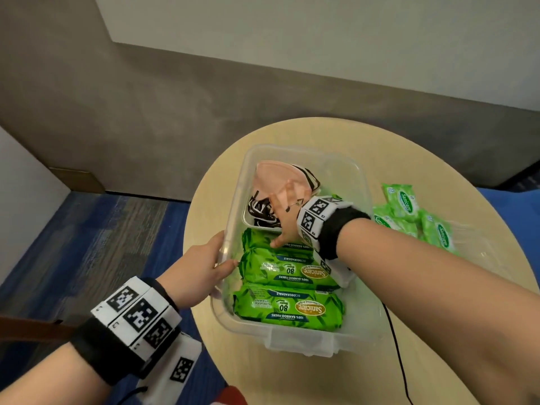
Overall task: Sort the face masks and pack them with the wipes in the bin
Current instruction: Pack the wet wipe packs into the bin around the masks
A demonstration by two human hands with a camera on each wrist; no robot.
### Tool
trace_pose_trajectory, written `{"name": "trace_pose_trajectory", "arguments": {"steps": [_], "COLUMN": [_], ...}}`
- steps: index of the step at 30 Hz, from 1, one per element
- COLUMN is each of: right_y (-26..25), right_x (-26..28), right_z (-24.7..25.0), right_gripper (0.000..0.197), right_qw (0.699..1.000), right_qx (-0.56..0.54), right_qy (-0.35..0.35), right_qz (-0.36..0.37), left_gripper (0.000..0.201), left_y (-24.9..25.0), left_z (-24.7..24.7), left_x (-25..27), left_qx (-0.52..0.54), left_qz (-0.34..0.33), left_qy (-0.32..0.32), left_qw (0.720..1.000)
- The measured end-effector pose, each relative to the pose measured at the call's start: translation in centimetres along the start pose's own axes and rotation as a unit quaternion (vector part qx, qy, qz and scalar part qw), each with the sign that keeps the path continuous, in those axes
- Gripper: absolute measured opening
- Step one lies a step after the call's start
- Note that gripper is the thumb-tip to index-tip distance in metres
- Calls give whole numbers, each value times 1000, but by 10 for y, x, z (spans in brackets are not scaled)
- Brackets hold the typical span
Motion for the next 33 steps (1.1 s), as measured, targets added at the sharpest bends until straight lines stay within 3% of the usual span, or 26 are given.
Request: {"name": "trace_pose_trajectory", "arguments": {"steps": [5, 15, 18, 21, 23, 27, 29, 33], "right_y": [4, 8, 18, 60, 103, 199, 244, 312], "right_x": [11, 1, 17, 50, 69, 83, 87, 85], "right_z": [23, 19, 30, 42, 39, 0, -29, -93], "right_gripper": [120, 117, 103, 77, 64, 44, 39, 42], "right_qw": [1000, 995, 972, 897, 853, 803, 789, 815], "right_qx": [-21, -64, -206, -382, -449, -517, -527, -488], "right_qy": [3, -44, 50, 199, 257, 297, 305, 253], "right_qz": [20, 56, 104, 97, 69, -22, -77, -184], "left_gripper": [45, 45, 41, 50, 59, 63, 65, 62], "left_y": [1, 3, 6, 15, 28, 86, 126, 208], "left_z": [1, 1, 3, 6, 7, -5, -25, -91], "left_x": [0, 2, 4, 6, 7, 11, 9, -14], "left_qx": [-6, -29, -57, -123, -190, -242, -244, -236], "left_qz": [-5, -5, 12, 60, 92, 28, -10, -66], "left_qy": [-3, 19, 23, -1, 11, 116, 142, 127], "left_qw": [1000, 999, 998, 991, 977, 963, 959, 961]}}
Point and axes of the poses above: each hand's wrist, its own x-axis away from the middle knuckle, its own z-axis out of the back of the hand, y = z × x, the point moved 2 cm from there along -x, towards the middle knuckle, and after that the axes turned 1 degree about -z, right-handed, at the moved point
